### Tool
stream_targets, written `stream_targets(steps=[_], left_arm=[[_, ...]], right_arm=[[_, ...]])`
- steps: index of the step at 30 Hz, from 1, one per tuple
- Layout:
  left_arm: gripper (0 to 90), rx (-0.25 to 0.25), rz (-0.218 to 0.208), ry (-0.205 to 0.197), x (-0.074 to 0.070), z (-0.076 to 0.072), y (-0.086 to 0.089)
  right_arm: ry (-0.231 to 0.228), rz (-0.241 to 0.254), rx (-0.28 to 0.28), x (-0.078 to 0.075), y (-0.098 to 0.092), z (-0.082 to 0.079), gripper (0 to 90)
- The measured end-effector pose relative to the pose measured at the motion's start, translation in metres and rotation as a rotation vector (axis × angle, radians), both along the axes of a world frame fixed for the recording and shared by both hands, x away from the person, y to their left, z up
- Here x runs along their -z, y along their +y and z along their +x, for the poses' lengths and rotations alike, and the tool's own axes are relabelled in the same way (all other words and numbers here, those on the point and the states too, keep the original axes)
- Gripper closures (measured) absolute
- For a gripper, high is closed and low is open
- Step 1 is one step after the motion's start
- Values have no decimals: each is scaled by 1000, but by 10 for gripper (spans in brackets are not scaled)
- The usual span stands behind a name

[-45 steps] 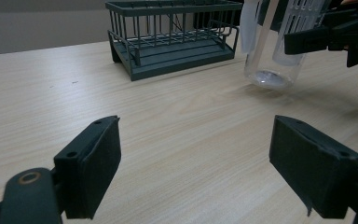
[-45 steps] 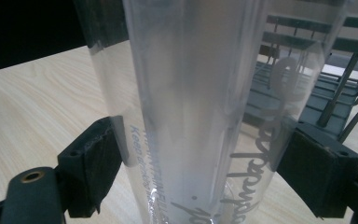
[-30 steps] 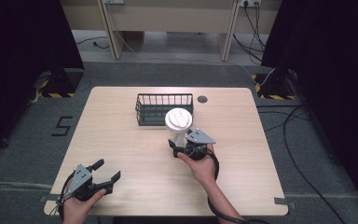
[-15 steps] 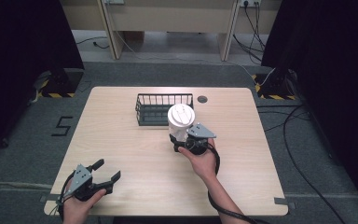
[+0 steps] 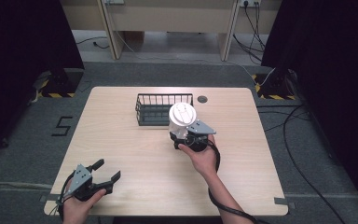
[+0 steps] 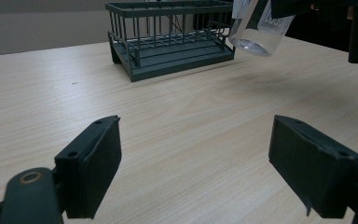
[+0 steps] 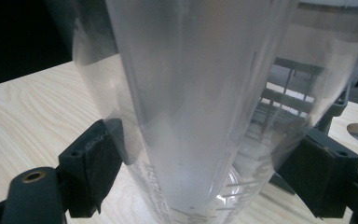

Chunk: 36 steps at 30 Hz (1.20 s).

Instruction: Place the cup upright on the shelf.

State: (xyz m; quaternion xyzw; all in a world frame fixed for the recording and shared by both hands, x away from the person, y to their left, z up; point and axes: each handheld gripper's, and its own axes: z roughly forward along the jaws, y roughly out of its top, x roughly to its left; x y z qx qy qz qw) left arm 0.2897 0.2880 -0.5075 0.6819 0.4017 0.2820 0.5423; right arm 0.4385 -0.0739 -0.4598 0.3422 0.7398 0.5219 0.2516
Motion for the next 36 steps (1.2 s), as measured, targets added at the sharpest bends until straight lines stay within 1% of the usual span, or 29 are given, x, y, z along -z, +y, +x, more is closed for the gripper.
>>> stream_targets(steps=[6,13,18,20,23,24,26,28,31,34,36], left_arm=[[166,1,1,0,0,0,0],[168,1,0,0,0,0,0],[169,-1,-7,0,0,0,0],[169,0,-8,0,0,0,0],[171,-1,-8,0,0,0,0],[171,-1,-8,0,0,0,0],[171,-1,-9,0,0,0,0],[172,-1,-10,1,0,0,1],[172,-1,-13,1,0,0,1],[172,-1,-11,1,0,0,1],[173,-2,-15,1,0,0,1]], right_arm=[[-1,-9,13,-8,0,7,187],[12,-16,26,-16,-1,15,187],[5,-18,35,-25,-1,22,187],[2,-18,37,-27,0,24,187],[-4,-19,43,-34,0,29,187],[-4,-19,43,-34,0,29,187],[-7,-21,48,-39,1,34,187],[-6,-20,50,-40,2,35,187],[-7,-22,54,-44,3,42,187],[-4,-15,59,-46,4,46,187],[-3,-10,66,-50,5,51,187]])
